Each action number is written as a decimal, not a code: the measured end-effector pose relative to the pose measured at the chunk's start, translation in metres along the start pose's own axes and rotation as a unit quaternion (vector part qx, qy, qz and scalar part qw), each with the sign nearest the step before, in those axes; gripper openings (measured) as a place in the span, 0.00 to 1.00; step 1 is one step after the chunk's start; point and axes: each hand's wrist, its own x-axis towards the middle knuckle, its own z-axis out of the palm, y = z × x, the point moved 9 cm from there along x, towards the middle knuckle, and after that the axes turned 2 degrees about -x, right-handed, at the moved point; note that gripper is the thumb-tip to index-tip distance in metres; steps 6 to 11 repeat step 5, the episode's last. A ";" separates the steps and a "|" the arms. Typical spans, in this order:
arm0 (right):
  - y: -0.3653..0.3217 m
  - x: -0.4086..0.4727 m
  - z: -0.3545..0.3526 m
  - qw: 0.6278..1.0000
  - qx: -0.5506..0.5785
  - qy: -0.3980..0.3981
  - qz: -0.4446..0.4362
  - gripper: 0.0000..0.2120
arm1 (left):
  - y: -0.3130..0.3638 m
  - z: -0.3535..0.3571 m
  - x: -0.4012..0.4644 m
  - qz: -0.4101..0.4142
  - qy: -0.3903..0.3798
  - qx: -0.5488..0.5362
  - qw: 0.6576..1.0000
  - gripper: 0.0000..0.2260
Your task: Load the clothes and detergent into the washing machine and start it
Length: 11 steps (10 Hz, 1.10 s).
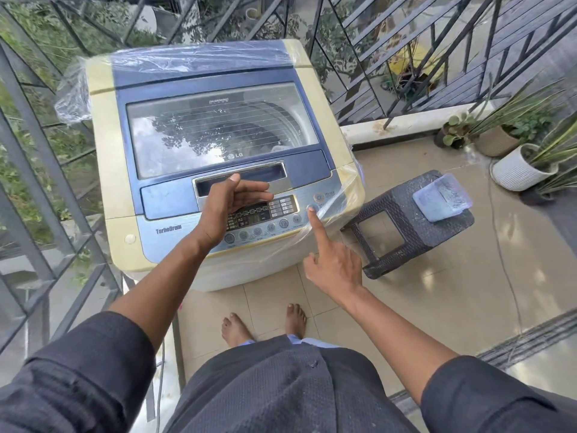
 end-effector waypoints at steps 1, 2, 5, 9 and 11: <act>-0.012 0.001 -0.007 1.000 0.004 0.010 -0.017 0.46 | -0.001 0.000 -0.002 0.007 0.007 0.004 1.000 0.32; -0.022 0.004 -0.013 0.999 0.012 0.026 -0.035 0.44 | -0.001 -0.001 -0.003 0.010 0.017 0.004 1.000 0.32; -0.071 0.022 -0.054 0.982 0.005 0.120 -0.147 0.25 | 0.007 0.008 0.003 -0.019 -0.034 0.018 0.999 0.33; -0.071 0.022 -0.054 0.982 0.005 0.120 -0.147 0.25 | 0.007 0.008 0.003 -0.019 -0.034 0.018 0.999 0.33; -0.071 0.022 -0.054 0.982 0.005 0.120 -0.147 0.25 | 0.007 0.008 0.003 -0.019 -0.034 0.018 0.999 0.33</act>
